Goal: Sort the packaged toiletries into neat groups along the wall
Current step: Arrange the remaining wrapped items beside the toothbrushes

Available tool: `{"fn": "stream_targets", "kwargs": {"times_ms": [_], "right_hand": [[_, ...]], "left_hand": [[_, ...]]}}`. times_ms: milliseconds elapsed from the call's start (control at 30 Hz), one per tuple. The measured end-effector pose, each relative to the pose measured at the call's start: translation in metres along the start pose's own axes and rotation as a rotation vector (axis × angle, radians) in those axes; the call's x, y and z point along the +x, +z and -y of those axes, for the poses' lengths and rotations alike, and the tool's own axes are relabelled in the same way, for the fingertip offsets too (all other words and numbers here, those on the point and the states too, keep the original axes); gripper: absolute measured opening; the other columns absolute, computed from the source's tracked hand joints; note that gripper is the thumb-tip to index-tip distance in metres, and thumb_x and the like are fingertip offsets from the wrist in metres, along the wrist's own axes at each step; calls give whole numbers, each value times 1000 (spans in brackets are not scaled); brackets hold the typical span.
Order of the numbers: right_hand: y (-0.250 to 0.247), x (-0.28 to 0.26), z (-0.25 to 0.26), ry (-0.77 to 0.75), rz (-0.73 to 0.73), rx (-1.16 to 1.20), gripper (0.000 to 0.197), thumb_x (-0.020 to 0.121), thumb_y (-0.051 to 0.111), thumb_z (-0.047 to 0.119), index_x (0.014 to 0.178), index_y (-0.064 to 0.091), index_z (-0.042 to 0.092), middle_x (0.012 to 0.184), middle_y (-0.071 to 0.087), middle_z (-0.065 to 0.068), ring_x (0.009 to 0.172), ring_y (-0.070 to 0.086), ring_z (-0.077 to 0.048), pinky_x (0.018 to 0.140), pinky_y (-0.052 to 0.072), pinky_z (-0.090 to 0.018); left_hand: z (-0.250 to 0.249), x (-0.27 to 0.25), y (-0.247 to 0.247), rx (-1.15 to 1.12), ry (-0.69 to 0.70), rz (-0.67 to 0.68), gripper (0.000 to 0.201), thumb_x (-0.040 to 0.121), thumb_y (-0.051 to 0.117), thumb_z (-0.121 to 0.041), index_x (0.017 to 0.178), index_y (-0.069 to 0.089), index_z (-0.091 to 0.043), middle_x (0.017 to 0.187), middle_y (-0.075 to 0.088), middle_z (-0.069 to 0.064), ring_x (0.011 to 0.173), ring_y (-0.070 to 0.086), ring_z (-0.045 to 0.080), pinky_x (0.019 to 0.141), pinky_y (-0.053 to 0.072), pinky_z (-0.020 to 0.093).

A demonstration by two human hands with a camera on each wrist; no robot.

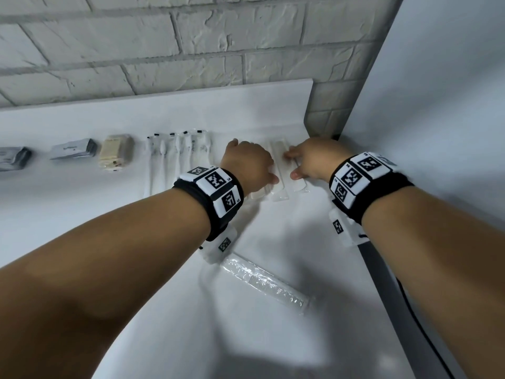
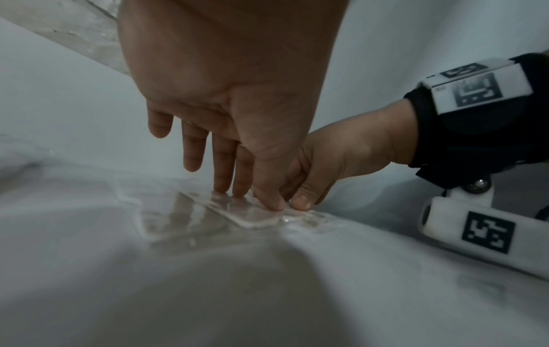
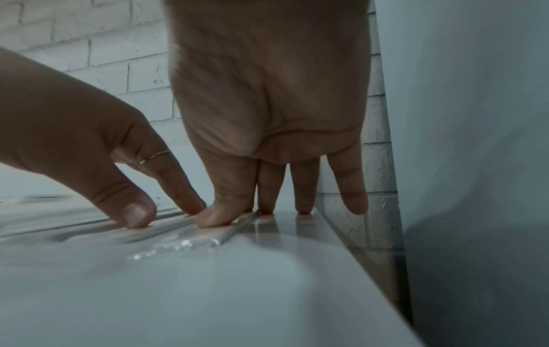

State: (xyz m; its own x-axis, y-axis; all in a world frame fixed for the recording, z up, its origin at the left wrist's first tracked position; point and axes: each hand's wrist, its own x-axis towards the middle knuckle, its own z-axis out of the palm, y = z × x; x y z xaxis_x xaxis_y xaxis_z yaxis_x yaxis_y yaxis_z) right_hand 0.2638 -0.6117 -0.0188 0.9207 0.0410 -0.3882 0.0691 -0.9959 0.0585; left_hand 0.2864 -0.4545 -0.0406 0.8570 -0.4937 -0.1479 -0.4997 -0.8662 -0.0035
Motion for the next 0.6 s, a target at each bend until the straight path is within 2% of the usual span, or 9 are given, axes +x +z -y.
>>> {"fn": "stream_targets", "kwargs": {"times_ms": [133, 233, 333, 400, 433, 500, 600], "right_hand": [[4, 7, 5, 27, -24, -44, 62, 87, 58, 50, 144, 41, 31, 147, 45, -1, 130, 47, -28, 103, 42, -37], [6, 8, 9, 44, -39, -66, 57, 88, 58, 51, 139, 47, 26, 136, 54, -5, 121, 53, -30, 90, 43, -33], [6, 9, 13, 72, -45, -45, 49, 86, 61, 49, 126, 58, 22, 122, 61, -8, 110, 58, -30, 78, 44, -32], [6, 9, 15, 75, -42, -37, 47, 86, 60, 48, 123, 60, 19, 119, 62, -9, 107, 59, -31, 75, 43, -32], [6, 9, 14, 69, -27, -38, 45, 89, 57, 46, 124, 58, 18, 121, 61, -10, 109, 58, -31, 78, 44, -32], [3, 5, 14, 67, 0, 6, 43, 96, 47, 39, 131, 52, 14, 128, 57, -13, 116, 54, -32, 91, 45, -34], [-9, -11, 10, 126, -24, 220, 58, 99, 46, 38, 147, 33, 10, 151, 38, -12, 135, 40, -30, 110, 34, -36]], "left_hand": [[2, 1, 1, -39, -3, 22, 49, 81, 57, -59, 123, 61, -35, 132, 57, -9, 128, 46, 19, 115, 16, 41], [2, 1, 0, -44, 2, 36, 44, 81, 57, -58, 118, 63, -36, 128, 59, -11, 126, 47, 19, 114, 17, 42], [3, 2, -1, -37, 7, 33, 36, 80, 56, -56, 107, 67, -34, 120, 63, -11, 122, 50, 18, 112, 18, 42], [3, 1, -1, -46, 5, 30, 39, 81, 57, -55, 112, 66, -34, 124, 62, -11, 124, 49, 17, 113, 17, 42], [3, 0, -2, -52, 3, 30, 42, 81, 57, -55, 117, 64, -34, 126, 61, -10, 125, 48, 18, 113, 16, 42], [3, -2, -3, -67, 8, 30, 46, 82, 57, -55, 122, 62, -34, 130, 59, -8, 128, 45, 18, 115, 14, 42], [7, -9, -9, -102, 6, 33, 53, 86, 52, -57, 132, 55, -31, 141, 51, -5, 135, 39, 18, 117, 13, 41]]}}
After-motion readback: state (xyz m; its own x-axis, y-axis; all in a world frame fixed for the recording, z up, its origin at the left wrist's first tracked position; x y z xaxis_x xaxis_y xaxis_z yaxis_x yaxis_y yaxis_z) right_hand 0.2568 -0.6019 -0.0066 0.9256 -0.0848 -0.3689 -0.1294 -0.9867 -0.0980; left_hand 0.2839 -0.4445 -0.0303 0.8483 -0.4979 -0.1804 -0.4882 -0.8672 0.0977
